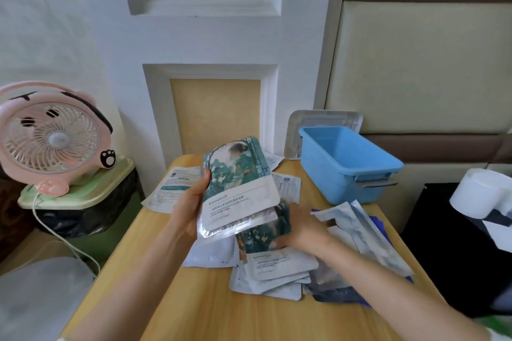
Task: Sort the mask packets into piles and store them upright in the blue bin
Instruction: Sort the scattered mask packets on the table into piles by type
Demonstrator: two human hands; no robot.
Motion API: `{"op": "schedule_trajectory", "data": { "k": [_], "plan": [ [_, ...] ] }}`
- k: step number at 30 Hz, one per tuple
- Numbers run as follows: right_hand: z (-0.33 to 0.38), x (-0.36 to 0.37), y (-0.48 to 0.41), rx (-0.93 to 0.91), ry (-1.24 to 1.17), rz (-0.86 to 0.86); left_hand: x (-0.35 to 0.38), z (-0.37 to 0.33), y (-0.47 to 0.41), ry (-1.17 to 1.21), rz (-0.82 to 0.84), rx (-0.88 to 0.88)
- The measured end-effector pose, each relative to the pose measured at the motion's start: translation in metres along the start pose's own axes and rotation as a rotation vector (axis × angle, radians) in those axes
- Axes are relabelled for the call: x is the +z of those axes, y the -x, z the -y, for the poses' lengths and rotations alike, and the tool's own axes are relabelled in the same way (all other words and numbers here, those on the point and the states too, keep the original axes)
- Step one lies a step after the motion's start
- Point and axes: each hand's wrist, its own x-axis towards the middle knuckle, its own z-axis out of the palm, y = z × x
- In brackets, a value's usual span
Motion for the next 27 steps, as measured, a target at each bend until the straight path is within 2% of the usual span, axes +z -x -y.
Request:
{"op": "schedule_trajectory", "data": {
  "k": [4, 6, 8, 10, 11, 12, 13, 14, 15, 17, 18, 20, 22, 25, 27],
  "plan": [
    [-0.002, -0.003, -0.001, -0.024, -0.294, -0.242, -0.007, 0.007, -0.005, 0.045, -0.174, -0.009],
    [-0.004, -0.016, 0.004, -0.044, -0.468, -0.288, -0.010, 0.007, -0.006, -0.093, -0.207, 0.059],
    [-0.008, -0.027, 0.009, -0.038, -0.581, -0.258, -0.014, 0.005, -0.009, -0.277, -0.287, 0.105],
    [-0.008, -0.029, 0.020, -0.043, -0.494, -0.190, -0.011, 0.006, -0.006, -0.191, -0.254, 0.099],
    [-0.009, -0.026, 0.022, -0.083, -0.321, -0.210, -0.012, 0.007, -0.006, -0.174, -0.238, 0.074],
    [-0.010, -0.022, 0.022, -0.146, -0.185, -0.293, -0.011, 0.010, -0.005, -0.212, -0.215, 0.058],
    [-0.011, -0.017, 0.021, -0.209, -0.171, -0.373, -0.010, 0.013, -0.005, -0.275, -0.206, 0.066],
    [-0.010, -0.015, 0.023, -0.251, -0.313, -0.418, -0.008, 0.016, -0.003, -0.340, -0.180, 0.093],
    [-0.005, -0.020, 0.026, -0.238, -0.608, -0.377, -0.006, 0.019, -0.002, -0.376, -0.158, 0.123],
    [0.000, -0.031, 0.029, -0.134, -1.164, -0.114, -0.001, 0.022, -0.001, -0.436, -0.151, 0.175],
    [0.000, -0.032, 0.028, -0.102, -1.291, -0.005, 0.001, 0.022, 0.000, -0.462, -0.149, 0.198],
    [-0.002, -0.032, 0.022, -0.115, -1.230, 0.033, 0.006, 0.019, 0.002, -0.507, -0.161, 0.236],
    [-0.005, -0.027, 0.018, -0.140, -1.073, -0.058, 0.003, 0.018, 0.000, -0.548, -0.160, 0.220],
    [-0.017, -0.025, 0.011, -0.150, -0.859, -0.332, -0.001, 0.013, 0.001, -0.508, -0.189, 0.291],
    [-0.029, -0.030, 0.007, -0.120, -0.821, -0.501, -0.006, 0.005, 0.004, -0.392, -0.226, 0.372]
  ]
}}
